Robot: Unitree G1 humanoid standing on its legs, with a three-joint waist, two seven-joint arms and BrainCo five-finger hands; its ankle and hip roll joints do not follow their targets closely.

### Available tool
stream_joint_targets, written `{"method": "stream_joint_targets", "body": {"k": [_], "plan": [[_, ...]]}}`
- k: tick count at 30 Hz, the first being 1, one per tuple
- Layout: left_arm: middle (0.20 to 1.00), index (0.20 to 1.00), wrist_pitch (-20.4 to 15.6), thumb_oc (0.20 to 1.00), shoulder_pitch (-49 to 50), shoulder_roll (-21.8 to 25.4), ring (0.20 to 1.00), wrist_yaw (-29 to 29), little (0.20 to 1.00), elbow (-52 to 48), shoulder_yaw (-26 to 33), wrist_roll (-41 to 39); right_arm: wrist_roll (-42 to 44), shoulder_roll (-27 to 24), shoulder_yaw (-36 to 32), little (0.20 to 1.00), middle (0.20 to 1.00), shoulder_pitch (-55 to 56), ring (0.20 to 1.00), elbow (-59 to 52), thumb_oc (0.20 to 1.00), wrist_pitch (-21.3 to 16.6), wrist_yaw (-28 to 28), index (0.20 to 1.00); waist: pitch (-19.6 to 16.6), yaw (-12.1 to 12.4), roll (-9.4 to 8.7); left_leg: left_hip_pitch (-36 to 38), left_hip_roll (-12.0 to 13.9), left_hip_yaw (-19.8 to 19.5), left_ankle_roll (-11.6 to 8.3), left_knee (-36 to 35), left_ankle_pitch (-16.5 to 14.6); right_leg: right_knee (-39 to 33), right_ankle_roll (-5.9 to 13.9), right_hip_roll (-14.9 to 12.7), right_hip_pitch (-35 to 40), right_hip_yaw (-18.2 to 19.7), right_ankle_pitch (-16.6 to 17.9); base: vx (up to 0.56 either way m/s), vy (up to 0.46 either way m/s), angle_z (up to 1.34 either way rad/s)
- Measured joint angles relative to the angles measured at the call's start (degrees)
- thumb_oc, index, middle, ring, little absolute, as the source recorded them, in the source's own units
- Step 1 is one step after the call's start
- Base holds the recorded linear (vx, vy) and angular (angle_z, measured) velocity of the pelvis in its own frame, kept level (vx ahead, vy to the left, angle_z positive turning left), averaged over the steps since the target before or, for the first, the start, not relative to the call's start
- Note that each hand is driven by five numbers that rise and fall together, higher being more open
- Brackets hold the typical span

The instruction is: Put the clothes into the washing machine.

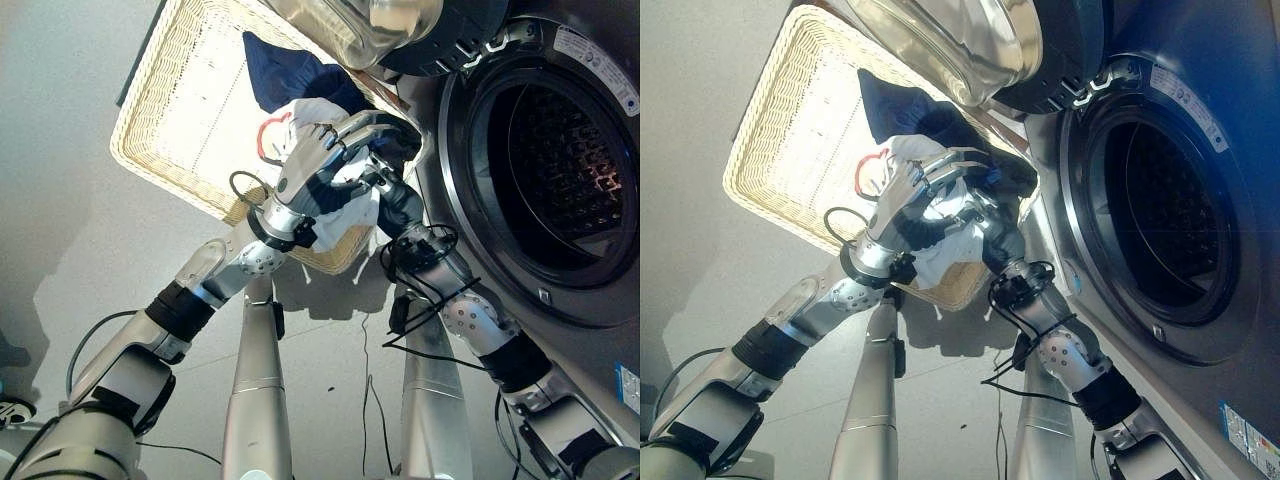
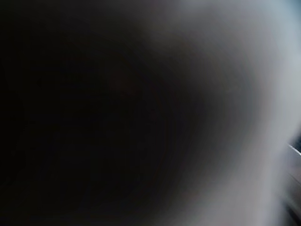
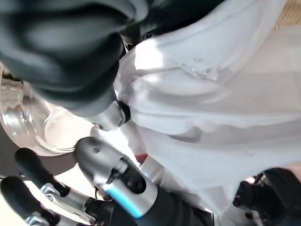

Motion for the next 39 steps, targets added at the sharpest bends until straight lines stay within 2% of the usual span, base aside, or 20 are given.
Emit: {"method": "stream_joint_targets", "body": {"k": [6, 16, 23, 27, 33, 39], "plan": [[1.000, 1.000, -0.5, 1.000, 1.2, -0.8, 1.000, 1.7, 1.000, 0.0, 0.7, -1.0, 1.1, 0.7, 0.0, 0.200, 0.200, 0.3, 0.200, 0.0, 0.200, 0.0, 0.4, 0.200, 0.0, 0.0, 0.00, 0.0, 0.0, 0.0, 0.00, 0.0, 0.0, 0.0, -0.04, 0.0, 0.0, 0.0, 0.0, 0.00, 0.000, 0.00], [1.000, 1.000, -0.9, 1.000, 1.3, -0.8, 1.000, 0.4, 1.000, 0.0, 0.7, -2.0, 1.7, 1.5, -0.1, 0.200, 0.200, 0.7, 0.200, 0.0, 0.200, -0.4, 0.5, 0.200, 0.0, 0.1, 0.01, 0.0, -0.1, 0.0, 0.00, 0.1, 0.0, 0.0, -0.25, -0.1, 0.0, 0.0, 0.2, 0.00, 0.000, 0.00], [1.000, 1.000, -2.9, 1.000, 2.0, -1.7, 1.000, -0.8, 1.000, 0.0, 1.1, -4.8, 7.8, 1.9, -0.1, 0.200, 0.200, 2.3, 0.200, 0.0, 0.200, -0.1, 3.9, 0.200, 0.0, 0.6, 0.02, 0.0, -0.1, 0.0, 0.00, 0.4, 0.0, 0.2, -0.30, -0.1, 0.0, 0.1, 0.2, 0.00, 0.000, 0.00], [1.000, 1.000, -3.2, 1.000, 2.7, -2.8, 1.000, -0.5, 1.000, -0.1, 1.8, -6.1, 10.7, 2.1, -0.3, 0.200, 0.200, 2.7, 0.200, 0.4, 0.200, 0.1, 5.9, 0.200, 0.0, 1.7, 0.03, 0.0, -0.2, 0.0, 0.01, 0.6, 0.0, 0.3, -0.30, -0.1, 0.1, 0.2, 0.3, 0.00, -0.008, 0.00], [1.000, 1.000, -3.2, 1.000, 4.1, -2.8, 1.000, 3.7, 1.000, -0.1, 2.4, -6.6, 16.2, 3.9, -1.0, 0.200, 0.200, 2.6, 0.200, 2.0, 0.200, 0.0, 9.8, 0.200, 0.0, 1.7, 0.03, 0.1, -0.2, -0.1, 0.04, 0.7, 0.1, 0.4, -0.28, -0.1, 0.2, 0.2, 0.3, 0.00, 0.000, 0.00], [1.000, 1.000, -3.1, 1.000, 7.2, -3.0, 1.000, 14.3, 1.000, 0.0, 5.7, -4.8, 20.2, 5.4, -2.1, 0.200, 0.200, 2.6, 0.200, 2.5, 0.200, -0.5, 14.2, 0.200, 0.0, 1.6, 0.04, 0.4, -0.2, -0.2, 0.01, 0.8, 0.1, 0.7, -0.30, -0.1, 0.5, 0.1, 0.3, 0.00, 0.000, 0.00]]}}
